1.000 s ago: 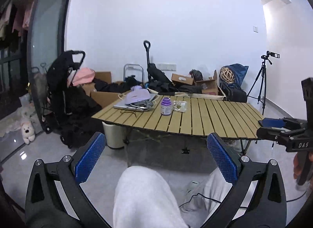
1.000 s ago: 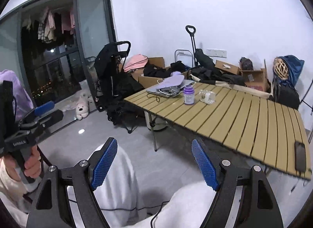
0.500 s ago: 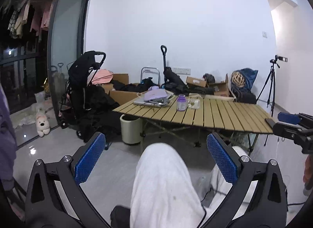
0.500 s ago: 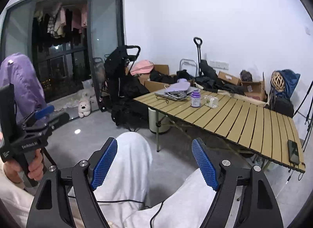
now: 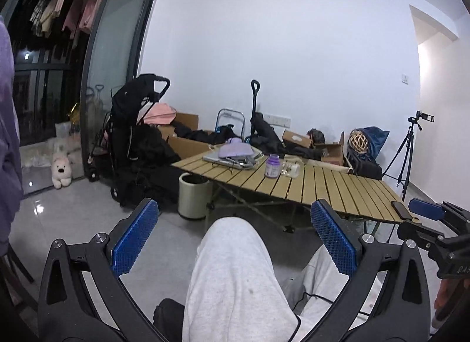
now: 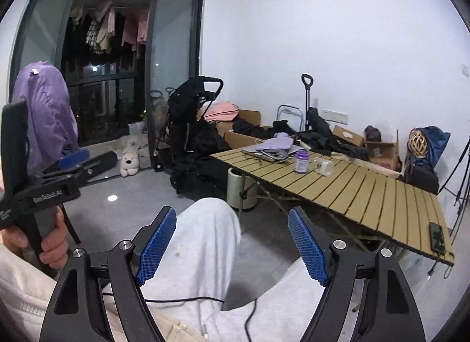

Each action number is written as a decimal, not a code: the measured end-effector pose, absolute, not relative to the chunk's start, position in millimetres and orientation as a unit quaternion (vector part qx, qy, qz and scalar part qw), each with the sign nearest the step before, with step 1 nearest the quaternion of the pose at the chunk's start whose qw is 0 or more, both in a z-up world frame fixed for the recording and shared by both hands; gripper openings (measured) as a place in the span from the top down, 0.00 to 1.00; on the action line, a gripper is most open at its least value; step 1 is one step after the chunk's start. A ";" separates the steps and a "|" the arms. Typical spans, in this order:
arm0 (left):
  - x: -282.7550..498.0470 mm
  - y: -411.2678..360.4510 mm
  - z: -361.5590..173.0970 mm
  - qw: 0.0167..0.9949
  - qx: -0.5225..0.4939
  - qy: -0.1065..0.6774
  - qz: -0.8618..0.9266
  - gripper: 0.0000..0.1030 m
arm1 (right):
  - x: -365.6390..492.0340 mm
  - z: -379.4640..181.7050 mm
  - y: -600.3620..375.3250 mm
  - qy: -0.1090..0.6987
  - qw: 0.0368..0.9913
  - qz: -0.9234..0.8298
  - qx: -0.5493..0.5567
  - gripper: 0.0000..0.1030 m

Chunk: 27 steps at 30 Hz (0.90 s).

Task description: Organize rigid objects

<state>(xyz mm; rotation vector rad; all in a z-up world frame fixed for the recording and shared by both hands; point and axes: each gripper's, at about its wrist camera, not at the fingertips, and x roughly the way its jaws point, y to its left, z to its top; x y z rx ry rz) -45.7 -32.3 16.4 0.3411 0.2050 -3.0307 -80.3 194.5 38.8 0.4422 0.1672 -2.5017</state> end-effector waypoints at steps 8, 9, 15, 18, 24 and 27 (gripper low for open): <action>-45.8 -17.4 11.0 0.023 0.123 0.052 -0.991 0.00 | -78.5 39.2 187.3 0.062 0.305 -0.936 0.165 0.19; -45.1 -15.6 11.5 0.019 0.120 0.048 -0.991 0.00 | -76.7 39.8 186.1 0.067 0.303 -0.936 0.163 0.19; -43.9 -16.2 12.8 0.014 0.122 0.047 -0.991 0.00 | -66.0 46.3 181.2 0.080 0.307 -0.939 0.137 0.19; -43.8 -19.4 13.6 0.013 0.125 0.052 -0.991 0.00 | -62.9 47.3 179.5 0.085 0.311 -0.938 0.129 0.19; -38.5 -9.4 16.0 0.001 0.120 0.031 -0.992 0.00 | -65.2 43.8 183.0 0.071 0.311 -0.939 0.130 0.19; -33.4 -2.2 18.5 -0.001 0.111 0.013 -0.994 0.00 | -65.6 44.7 190.0 0.058 0.309 -0.941 0.127 0.19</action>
